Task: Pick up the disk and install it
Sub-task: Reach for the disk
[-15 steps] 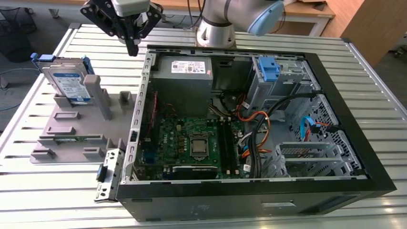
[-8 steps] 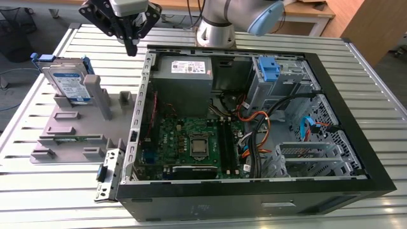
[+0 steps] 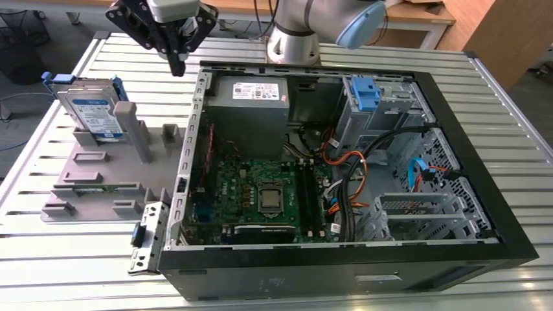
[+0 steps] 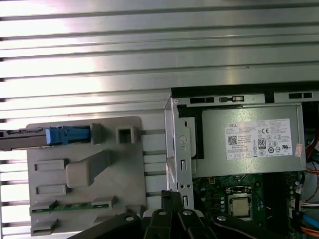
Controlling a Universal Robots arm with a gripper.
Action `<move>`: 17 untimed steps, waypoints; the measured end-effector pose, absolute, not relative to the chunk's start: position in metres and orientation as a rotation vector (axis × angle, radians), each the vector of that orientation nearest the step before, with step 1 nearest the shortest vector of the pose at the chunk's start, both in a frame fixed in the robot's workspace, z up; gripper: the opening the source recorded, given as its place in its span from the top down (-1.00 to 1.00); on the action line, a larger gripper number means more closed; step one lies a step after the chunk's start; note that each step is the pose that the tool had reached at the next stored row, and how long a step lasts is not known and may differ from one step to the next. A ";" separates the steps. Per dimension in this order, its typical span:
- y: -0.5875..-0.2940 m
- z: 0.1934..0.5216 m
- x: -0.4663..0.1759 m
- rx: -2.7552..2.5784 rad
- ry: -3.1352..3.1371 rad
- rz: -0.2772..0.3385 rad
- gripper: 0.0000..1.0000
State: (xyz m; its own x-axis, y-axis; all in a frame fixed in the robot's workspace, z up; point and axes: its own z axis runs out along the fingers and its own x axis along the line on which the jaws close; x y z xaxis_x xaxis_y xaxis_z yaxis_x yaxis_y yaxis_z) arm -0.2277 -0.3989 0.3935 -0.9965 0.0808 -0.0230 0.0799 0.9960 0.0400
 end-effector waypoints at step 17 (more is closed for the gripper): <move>-0.399 0.393 -0.234 0.125 3.114 0.061 0.79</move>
State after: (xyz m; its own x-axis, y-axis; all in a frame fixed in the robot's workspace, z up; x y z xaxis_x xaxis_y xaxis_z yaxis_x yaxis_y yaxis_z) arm -0.2337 -0.3989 0.3927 -0.9965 0.0808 -0.0230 0.0798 0.9960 0.0400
